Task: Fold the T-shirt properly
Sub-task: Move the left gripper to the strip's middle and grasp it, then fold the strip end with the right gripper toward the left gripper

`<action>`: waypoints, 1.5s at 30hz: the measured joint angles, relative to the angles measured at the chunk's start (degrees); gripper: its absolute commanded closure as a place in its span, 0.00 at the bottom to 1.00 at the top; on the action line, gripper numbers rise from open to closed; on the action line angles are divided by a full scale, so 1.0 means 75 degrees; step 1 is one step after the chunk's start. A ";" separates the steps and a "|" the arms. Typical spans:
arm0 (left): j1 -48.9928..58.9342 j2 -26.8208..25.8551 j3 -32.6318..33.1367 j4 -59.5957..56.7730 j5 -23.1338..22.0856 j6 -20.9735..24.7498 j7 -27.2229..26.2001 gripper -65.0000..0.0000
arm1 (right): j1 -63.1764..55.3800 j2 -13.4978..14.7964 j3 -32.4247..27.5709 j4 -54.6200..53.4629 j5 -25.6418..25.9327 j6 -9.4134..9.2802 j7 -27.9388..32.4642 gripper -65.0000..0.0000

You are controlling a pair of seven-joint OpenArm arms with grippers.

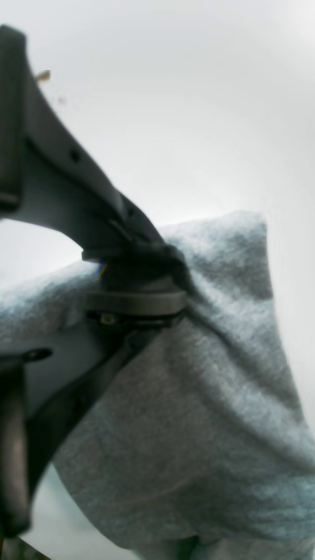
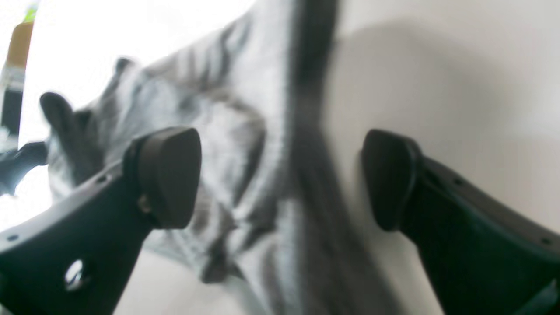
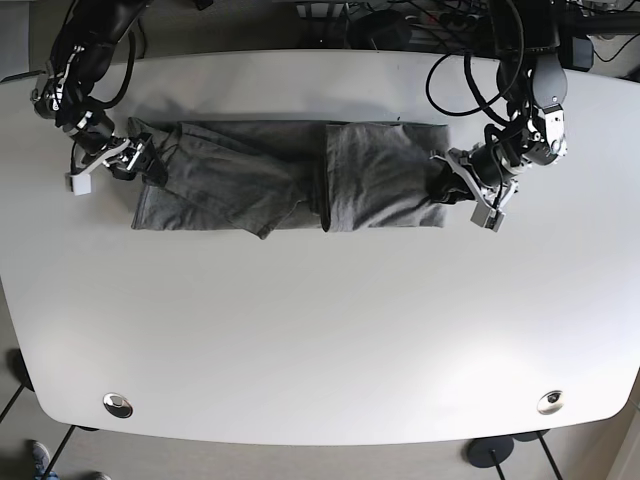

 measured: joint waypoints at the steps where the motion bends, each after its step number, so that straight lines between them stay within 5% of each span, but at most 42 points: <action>1: -0.0012 0.0009 0.0000 -0.0012 0.0003 0.0000 0.0003 0.88 | 0.0012 -0.0134 -0.0254 0.0038 0.0023 -0.0009 0.0009 0.15; 6: -0.0006 -0.0009 -0.0003 -0.0012 0.0006 0.0000 0.0000 0.88 | -0.0029 -0.0603 -0.0752 0.0076 0.0192 0.0052 0.0134 0.23; 8: -0.0003 -0.0009 -0.0003 -0.0012 0.0003 0.0000 0.0000 0.88 | -0.0032 -0.0609 -0.0755 0.0067 0.0099 -0.0012 0.0090 0.45; 11: -0.0003 -0.0009 -0.0003 -0.0012 0.0003 0.0000 -0.0003 0.88 | -0.0006 -0.0603 -0.0755 0.0026 -0.0108 -0.0067 -0.0140 0.92; 12: 0.0000 -0.0009 0.0000 -0.0012 0.0003 0.0000 0.0000 0.88 | 0.0017 -0.0606 -0.0758 0.0020 -0.0187 -0.0070 -0.0184 0.99; 16: 0.0017 0.0023 0.0006 -0.0012 0.0000 0.0000 -0.0003 0.88 | -0.0119 -0.0519 -0.0793 0.1055 -0.0315 -0.0140 -0.0391 0.97; 19: 0.0015 0.0146 0.0178 -0.0012 -0.0017 0.0003 -0.0003 0.88 | -0.0373 -0.0519 -0.0801 0.2439 -0.0248 -0.0749 -0.0379 0.97; 21: 0.0015 0.0216 0.0230 -0.0012 -0.0029 0.0003 -0.0003 0.88 | -0.0510 -0.0498 -0.0973 0.3223 -0.0251 -0.0938 -0.0554 0.97; 25: 0.0012 0.0294 0.0458 -0.0012 -0.0023 0.0029 -0.0035 0.88 | -0.0539 -0.0551 -0.1851 0.4590 -0.0224 -0.0956 -0.1014 0.97; 33: -0.0009 0.0650 0.0481 -0.0012 -0.0023 0.0055 -0.0029 0.88 | -0.0551 -0.1460 -0.4080 0.5001 -0.0204 -0.0982 -0.1332 0.97; 37: -0.0003 0.0650 0.0472 -0.0012 -0.0020 0.0055 -0.0029 0.88 | -0.0326 -0.1728 -0.5013 0.4989 -0.1510 -0.1166 -0.1294 0.97; 43: 0.0012 0.0644 0.0472 -0.0012 -0.0023 0.0055 -0.0032 0.88 | 0.0020 -0.1714 -0.6712 0.4934 -0.3494 -0.2512 -0.0746 0.97; 45: 0.0012 0.0641 0.0472 -0.0012 -0.0023 0.0055 -0.0029 0.88 | 0.0108 -0.1714 -0.7102 0.4922 -0.3689 -0.2597 -0.0627 0.97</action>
